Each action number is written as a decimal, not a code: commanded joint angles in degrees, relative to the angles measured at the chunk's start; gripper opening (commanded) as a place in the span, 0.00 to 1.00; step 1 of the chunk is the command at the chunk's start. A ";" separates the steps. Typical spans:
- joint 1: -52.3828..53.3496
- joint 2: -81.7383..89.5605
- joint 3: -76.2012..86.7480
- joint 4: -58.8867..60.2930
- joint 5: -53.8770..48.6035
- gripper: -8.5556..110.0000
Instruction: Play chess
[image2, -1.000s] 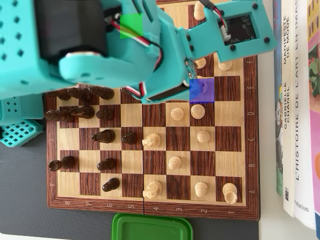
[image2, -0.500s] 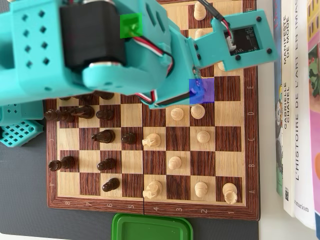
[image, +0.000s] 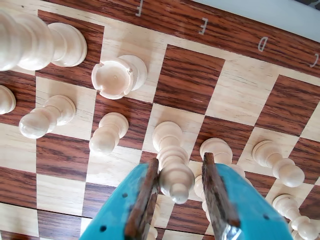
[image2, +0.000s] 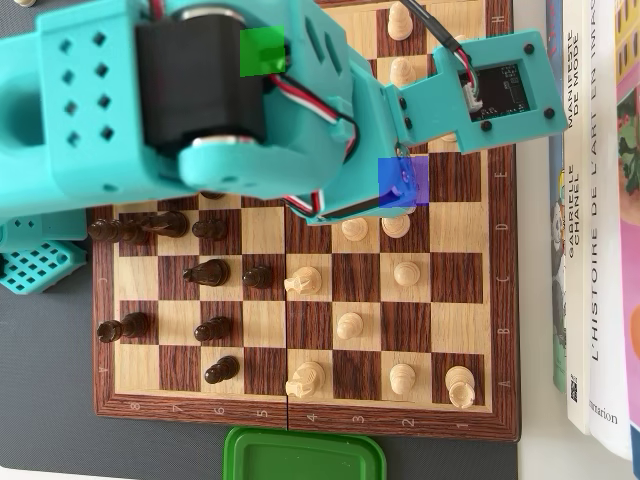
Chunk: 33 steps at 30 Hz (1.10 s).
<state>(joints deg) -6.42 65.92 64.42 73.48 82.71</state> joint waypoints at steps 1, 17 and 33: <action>0.62 0.62 -2.20 0.09 -0.18 0.19; 0.53 0.53 -2.02 0.09 -0.18 0.11; -0.26 1.23 -2.20 0.09 -0.18 0.10</action>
<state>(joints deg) -6.42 65.92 64.42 73.48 82.71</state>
